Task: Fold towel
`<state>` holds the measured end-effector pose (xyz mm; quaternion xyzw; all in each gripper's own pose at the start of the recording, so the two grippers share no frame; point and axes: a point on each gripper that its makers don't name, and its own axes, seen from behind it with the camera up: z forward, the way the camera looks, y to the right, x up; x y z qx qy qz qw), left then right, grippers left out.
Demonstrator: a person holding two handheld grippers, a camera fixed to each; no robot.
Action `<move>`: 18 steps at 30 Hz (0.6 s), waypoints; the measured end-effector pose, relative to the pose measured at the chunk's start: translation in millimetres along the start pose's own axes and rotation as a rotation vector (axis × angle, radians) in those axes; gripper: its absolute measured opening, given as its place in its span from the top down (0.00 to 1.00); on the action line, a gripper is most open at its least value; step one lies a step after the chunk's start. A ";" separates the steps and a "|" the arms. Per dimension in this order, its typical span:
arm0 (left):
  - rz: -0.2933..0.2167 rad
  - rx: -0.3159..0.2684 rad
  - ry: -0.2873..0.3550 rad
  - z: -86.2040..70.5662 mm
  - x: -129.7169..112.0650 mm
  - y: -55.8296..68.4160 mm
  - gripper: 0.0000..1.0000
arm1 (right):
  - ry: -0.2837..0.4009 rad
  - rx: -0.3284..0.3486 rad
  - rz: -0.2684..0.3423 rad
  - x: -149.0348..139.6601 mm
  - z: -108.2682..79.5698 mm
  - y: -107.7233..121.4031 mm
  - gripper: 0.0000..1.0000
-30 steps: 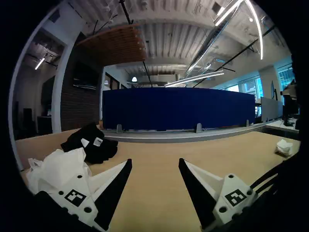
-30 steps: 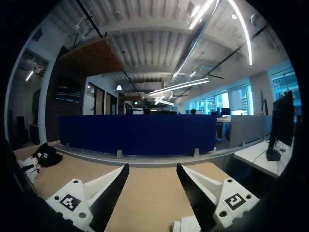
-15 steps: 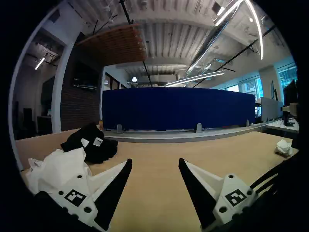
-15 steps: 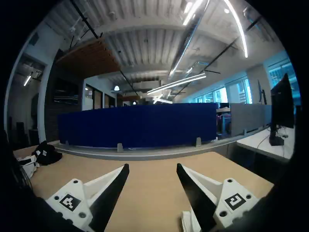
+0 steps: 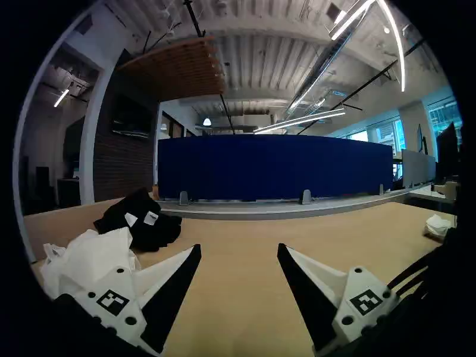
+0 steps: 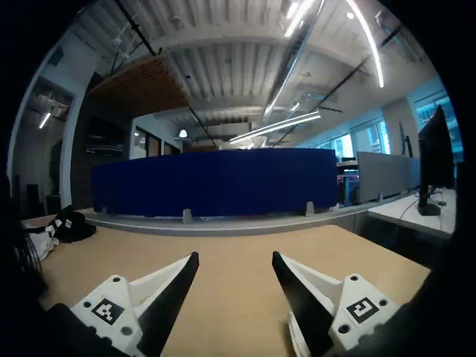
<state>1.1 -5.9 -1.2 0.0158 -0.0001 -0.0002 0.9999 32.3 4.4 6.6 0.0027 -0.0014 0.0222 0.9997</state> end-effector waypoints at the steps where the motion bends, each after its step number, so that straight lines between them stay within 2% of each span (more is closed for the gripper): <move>1: 0.000 0.000 0.000 0.0 -0.1 -0.1 0.05 | -0.002 -0.002 -0.001 -2.3 0.3 -0.1 0.05; 9: 0.000 0.000 0.000 0.0 -0.2 0.1 0.05 | -0.005 -0.001 -0.005 -17.4 -1.6 -1.8 0.04; 18: 0.000 0.000 0.000 -0.1 -0.5 0.3 0.05 | -0.006 -0.014 0.024 -23.9 -7.0 7.2 0.03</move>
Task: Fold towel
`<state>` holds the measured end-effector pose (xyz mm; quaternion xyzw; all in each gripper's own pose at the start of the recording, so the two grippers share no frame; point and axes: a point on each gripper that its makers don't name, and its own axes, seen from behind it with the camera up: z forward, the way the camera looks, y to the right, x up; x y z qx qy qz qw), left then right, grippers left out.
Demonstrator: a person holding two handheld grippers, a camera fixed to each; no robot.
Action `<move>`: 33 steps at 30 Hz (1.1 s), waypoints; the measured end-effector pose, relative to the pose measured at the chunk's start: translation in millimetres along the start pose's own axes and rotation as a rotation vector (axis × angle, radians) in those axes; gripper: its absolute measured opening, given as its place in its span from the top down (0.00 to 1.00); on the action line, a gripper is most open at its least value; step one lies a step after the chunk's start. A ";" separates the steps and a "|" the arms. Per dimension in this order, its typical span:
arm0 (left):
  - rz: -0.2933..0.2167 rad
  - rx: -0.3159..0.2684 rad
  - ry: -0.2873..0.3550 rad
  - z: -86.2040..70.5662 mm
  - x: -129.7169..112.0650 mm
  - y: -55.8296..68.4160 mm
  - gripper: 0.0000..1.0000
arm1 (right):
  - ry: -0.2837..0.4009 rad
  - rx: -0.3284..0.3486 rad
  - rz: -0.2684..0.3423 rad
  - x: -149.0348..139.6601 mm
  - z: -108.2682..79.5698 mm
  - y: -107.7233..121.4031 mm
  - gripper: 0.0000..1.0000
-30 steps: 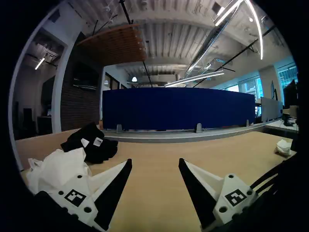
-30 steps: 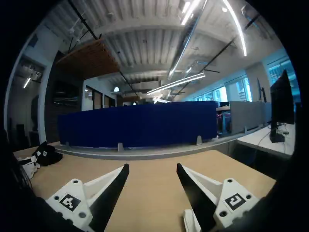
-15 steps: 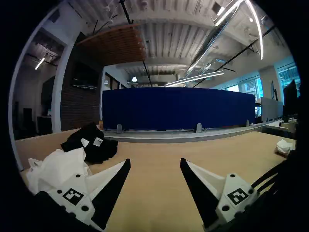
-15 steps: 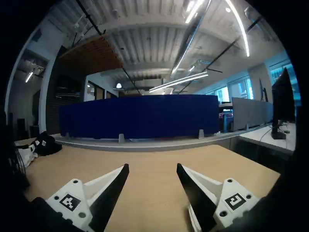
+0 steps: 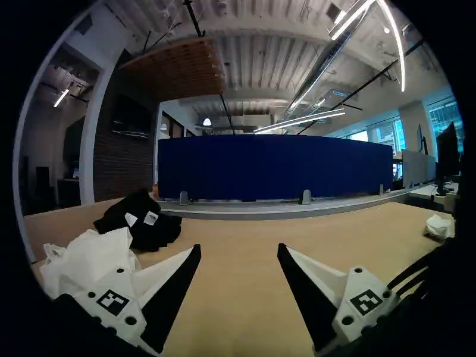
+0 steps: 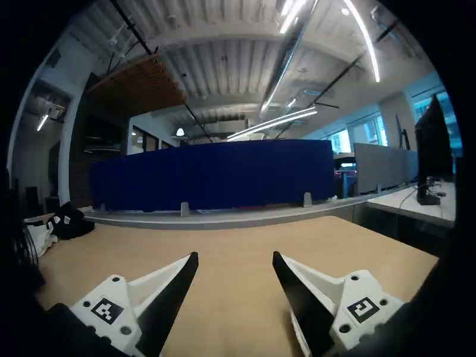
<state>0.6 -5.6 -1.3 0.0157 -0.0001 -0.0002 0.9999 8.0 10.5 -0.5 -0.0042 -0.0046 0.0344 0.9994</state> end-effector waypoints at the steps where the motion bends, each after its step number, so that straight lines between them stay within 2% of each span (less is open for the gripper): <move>1: 0.000 0.000 0.000 0.1 0.0 0.1 0.05 | 0.001 0.000 -0.001 -0.1 -0.3 -0.1 0.03; 21: 0.000 0.000 0.000 1.0 0.2 -0.2 0.05 | 0.010 0.019 -0.054 -6.0 -0.9 -9.9 0.03; 33: 0.000 0.000 0.000 1.2 -0.3 -0.4 0.05 | 0.009 0.005 -0.070 -7.1 0.3 -7.4 0.03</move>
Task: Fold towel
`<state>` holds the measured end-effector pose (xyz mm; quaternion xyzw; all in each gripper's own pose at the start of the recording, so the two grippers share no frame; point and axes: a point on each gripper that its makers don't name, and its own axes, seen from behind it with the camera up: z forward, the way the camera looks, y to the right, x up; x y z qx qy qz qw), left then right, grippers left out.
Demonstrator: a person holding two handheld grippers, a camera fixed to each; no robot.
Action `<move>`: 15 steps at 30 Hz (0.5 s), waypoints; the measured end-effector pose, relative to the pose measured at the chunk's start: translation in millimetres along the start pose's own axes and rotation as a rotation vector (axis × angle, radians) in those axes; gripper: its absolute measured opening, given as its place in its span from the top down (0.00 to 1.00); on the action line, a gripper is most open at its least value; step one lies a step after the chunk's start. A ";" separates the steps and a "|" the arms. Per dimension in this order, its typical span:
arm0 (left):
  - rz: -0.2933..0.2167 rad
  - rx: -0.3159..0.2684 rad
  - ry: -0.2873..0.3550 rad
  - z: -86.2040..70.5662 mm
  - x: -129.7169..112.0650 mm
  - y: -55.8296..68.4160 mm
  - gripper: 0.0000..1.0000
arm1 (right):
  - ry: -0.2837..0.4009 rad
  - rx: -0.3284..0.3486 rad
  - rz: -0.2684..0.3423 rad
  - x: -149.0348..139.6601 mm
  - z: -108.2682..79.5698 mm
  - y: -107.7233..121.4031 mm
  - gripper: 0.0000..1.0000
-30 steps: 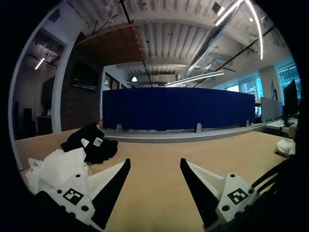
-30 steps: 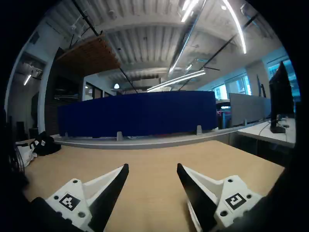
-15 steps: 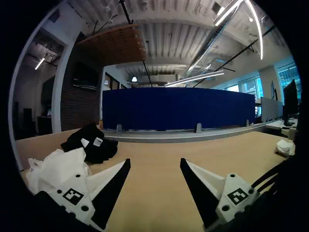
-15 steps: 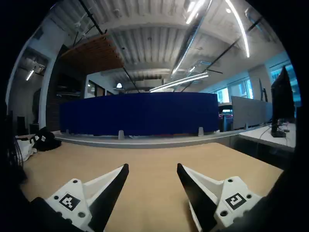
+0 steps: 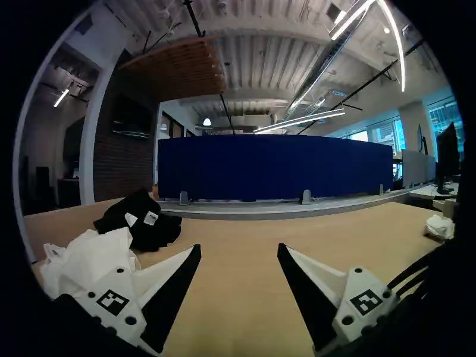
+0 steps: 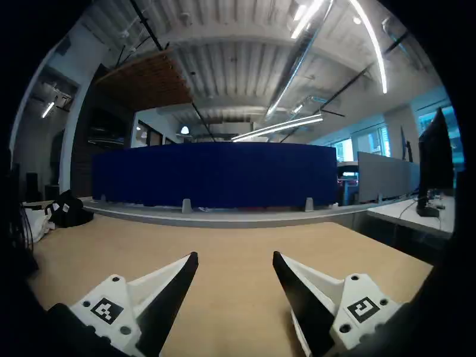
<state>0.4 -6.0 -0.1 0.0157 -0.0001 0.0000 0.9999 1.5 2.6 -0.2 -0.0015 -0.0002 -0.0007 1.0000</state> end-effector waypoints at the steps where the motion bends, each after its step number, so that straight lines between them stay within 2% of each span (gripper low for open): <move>1: 0.000 0.000 0.000 0.0 0.1 0.1 0.05 | 0.000 -0.002 0.000 -0.1 0.1 0.4 0.03; 15: 0.000 0.000 0.000 -0.3 0.0 0.0 0.05 | 0.000 -0.008 0.000 -0.4 0.0 2.1 0.00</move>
